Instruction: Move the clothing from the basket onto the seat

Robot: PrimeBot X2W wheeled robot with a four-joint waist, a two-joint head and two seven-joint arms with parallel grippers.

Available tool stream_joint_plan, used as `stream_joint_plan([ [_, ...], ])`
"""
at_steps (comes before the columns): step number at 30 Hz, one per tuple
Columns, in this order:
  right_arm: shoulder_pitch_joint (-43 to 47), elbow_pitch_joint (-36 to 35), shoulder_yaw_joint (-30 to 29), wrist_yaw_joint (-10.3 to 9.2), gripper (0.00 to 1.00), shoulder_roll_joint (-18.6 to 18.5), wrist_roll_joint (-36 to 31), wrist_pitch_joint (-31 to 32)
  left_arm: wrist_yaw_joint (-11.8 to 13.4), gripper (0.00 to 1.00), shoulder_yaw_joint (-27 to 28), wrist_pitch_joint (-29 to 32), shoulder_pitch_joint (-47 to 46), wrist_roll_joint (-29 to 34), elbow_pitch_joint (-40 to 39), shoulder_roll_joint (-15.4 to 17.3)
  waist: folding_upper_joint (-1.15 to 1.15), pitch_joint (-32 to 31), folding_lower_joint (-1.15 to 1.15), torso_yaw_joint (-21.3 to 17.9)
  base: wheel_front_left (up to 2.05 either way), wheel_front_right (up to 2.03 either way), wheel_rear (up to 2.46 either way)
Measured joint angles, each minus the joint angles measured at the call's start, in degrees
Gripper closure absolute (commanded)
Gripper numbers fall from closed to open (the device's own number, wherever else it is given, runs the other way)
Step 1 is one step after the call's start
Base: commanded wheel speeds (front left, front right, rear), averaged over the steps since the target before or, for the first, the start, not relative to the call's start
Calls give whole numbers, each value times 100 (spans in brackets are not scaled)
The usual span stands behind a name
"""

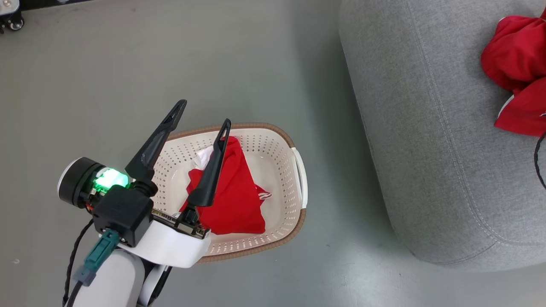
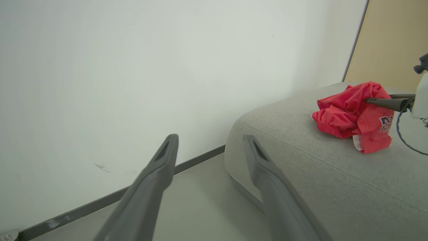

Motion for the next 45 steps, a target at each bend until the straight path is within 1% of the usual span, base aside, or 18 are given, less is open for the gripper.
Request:
stream_joint_plan([
  [8,324,-192,69,0,0,5,9,-107,11,0,62,-148,0,-97,159,-113,0,-132,0,-55,0,0,0],
  [10,368,-292,68,0,0,-2,27,-151,53,0,77,-166,1,-97,200,-124,0,-173,0,-71,0,0,0],
  [14,575,-442,111,0,0,-97,26,-211,78,0,124,-244,1,-108,281,-148,0,-270,0,-101,0,0,0],
  [19,651,-784,164,0,0,-194,-29,-277,129,0,209,-294,7,-168,426,-187,0,-413,0,-127,0,0,0],
  [27,658,-1369,345,0,0,-199,-135,-301,235,0,427,-365,51,-298,653,-219,0,-696,0,-128,0,0,0],
  [33,686,-1726,422,0,0,-23,-186,-331,365,0,610,-401,256,-387,889,-271,0,-934,0,-75,0,0,0],
  [38,880,-1978,538,0,0,134,-304,-344,464,0,759,-420,360,-448,1065,-301,0,-1140,0,3,0,0,0],
  [45,1000,-2394,600,0,0,489,-452,-350,657,0,917,-441,559,-497,1326,-374,0,-1429,0,137,0,0,0],
])
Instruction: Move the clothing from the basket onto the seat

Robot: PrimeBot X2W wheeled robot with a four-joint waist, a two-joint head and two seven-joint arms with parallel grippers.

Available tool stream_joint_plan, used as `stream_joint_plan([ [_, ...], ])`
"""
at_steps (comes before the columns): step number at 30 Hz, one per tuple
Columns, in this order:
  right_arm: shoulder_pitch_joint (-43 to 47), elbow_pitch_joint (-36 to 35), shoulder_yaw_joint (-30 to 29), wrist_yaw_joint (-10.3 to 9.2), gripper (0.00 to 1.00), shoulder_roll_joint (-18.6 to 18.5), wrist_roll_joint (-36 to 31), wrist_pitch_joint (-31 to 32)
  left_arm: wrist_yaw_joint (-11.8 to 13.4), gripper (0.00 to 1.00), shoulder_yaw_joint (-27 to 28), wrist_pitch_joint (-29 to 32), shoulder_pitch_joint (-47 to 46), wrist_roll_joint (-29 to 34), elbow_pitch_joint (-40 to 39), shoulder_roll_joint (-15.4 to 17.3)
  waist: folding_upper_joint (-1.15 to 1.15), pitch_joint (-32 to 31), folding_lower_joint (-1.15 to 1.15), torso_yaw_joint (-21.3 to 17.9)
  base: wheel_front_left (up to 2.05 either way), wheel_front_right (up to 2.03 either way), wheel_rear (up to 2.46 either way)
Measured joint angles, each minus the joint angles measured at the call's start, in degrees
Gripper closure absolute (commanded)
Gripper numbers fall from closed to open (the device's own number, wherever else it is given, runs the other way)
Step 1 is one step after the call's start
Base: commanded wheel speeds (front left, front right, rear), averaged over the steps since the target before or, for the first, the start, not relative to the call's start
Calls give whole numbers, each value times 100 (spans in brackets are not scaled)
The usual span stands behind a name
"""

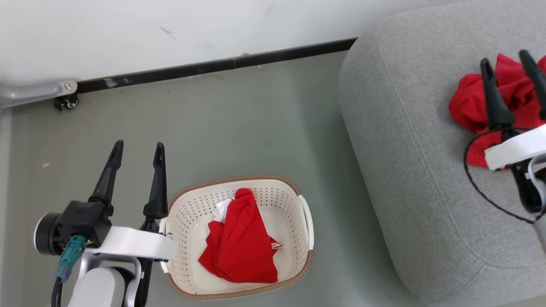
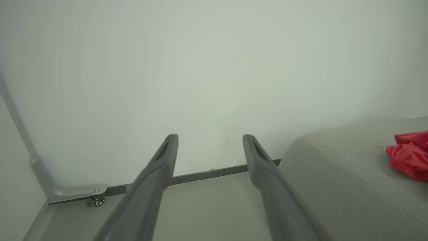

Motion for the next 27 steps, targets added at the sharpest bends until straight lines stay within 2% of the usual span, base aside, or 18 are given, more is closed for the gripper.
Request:
stream_joint_plan([
  [11,561,-281,-58,0,0,447,-324,-1,51,0,62,-2,315,-167,315,-137,0,-459,0,196,0,0,0],
  [27,1678,-705,-82,0,0,1347,-926,-1,110,0,152,-4,756,-218,575,-271,0,-1091,0,374,0,0,0],
])
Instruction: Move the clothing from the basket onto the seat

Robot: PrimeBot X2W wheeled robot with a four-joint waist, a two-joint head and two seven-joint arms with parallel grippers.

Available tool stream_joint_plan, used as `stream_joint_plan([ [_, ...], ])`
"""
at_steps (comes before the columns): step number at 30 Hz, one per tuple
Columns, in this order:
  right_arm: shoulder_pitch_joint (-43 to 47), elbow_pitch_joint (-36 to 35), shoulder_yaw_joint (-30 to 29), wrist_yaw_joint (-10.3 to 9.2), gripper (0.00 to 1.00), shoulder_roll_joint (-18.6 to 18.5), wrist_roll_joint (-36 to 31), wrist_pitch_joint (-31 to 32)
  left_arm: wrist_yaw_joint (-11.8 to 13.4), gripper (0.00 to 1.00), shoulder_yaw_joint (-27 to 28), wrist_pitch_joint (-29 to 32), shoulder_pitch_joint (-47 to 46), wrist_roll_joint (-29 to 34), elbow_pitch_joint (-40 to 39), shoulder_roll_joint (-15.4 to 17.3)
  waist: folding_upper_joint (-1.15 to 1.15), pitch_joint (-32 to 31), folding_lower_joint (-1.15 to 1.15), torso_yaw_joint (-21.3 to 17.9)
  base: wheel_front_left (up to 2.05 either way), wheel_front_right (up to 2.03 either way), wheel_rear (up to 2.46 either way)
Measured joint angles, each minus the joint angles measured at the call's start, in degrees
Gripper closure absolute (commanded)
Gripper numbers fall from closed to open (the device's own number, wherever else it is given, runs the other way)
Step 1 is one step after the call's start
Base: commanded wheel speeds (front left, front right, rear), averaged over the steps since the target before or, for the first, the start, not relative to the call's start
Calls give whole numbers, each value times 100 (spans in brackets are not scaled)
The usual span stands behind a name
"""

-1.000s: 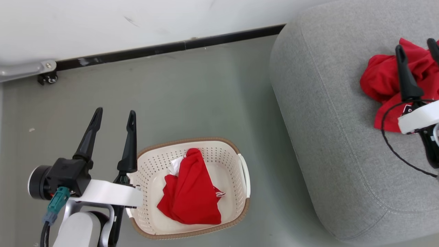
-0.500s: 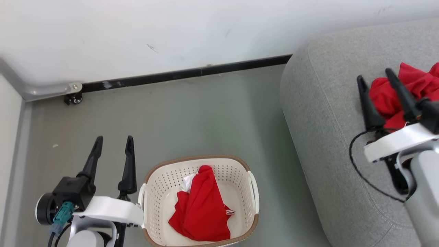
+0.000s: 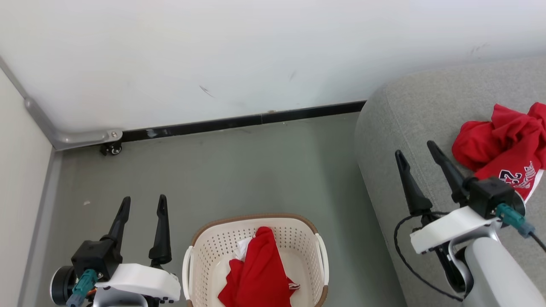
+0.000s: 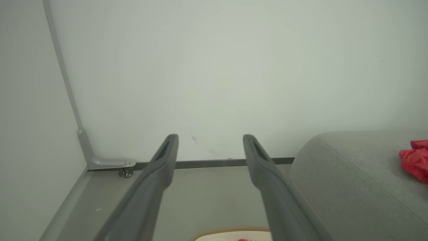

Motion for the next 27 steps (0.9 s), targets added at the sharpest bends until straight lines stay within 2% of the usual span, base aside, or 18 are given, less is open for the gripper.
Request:
stream_joint_plan([
  [20,1206,-385,-505,0,0,689,-523,0,49,0,109,0,462,-38,126,-57,0,-497,0,70,0,0,0],
  [27,1444,-536,-523,0,0,779,-630,11,49,0,75,0,497,-29,111,-59,0,-519,0,60,0,0,0],
])
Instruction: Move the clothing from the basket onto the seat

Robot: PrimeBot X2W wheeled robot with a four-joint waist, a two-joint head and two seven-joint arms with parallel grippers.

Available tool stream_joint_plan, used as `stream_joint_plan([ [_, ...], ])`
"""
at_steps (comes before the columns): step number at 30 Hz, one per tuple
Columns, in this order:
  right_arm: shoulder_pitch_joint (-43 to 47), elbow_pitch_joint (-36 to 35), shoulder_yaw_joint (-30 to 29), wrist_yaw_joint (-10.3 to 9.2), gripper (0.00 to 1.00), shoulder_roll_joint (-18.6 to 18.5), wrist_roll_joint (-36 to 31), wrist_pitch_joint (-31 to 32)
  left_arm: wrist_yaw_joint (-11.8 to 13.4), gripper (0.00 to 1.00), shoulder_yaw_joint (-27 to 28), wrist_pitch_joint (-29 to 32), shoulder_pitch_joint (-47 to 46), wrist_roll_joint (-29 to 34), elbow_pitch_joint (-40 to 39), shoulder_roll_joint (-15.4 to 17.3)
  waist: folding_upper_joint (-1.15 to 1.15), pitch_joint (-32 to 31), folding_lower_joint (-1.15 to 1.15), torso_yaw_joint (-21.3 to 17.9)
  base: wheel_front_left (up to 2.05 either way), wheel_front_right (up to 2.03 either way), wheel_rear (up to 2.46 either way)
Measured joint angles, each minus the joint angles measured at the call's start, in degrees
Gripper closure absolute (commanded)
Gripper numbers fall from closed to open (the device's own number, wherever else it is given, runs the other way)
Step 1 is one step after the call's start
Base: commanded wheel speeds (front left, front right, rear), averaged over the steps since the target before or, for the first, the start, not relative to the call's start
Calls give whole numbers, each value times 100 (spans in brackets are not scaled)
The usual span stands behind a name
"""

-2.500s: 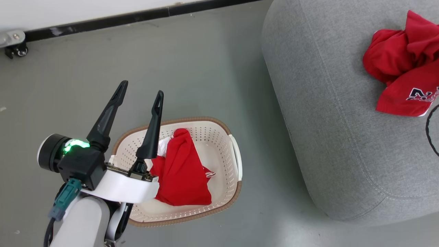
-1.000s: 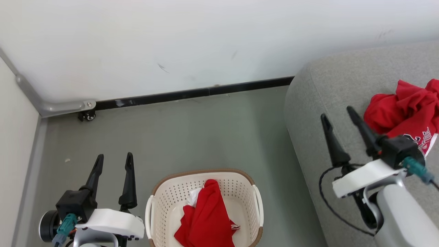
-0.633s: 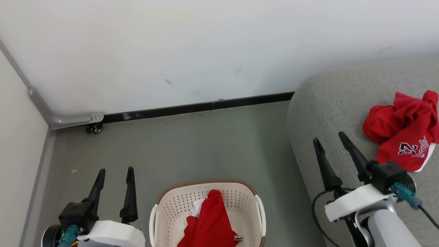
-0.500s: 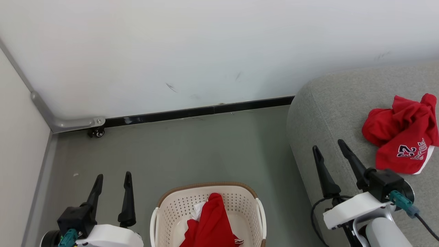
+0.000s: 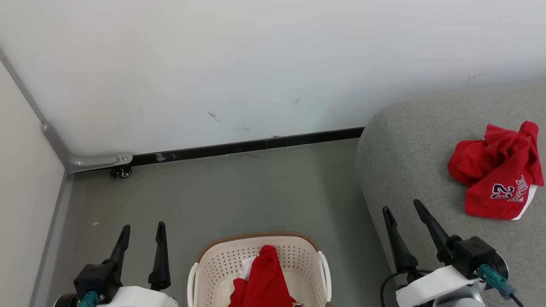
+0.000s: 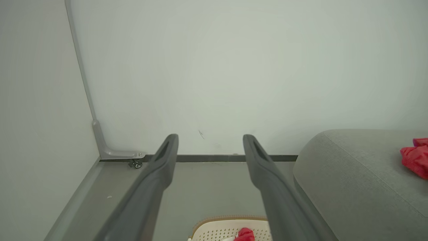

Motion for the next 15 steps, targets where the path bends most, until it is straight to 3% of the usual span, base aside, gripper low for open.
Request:
stream_joint_plan([
  [15,258,-380,-174,0,0,62,-141,145,51,0,34,0,82,54,-112,-1,0,145,0,-9,0,0,0],
])
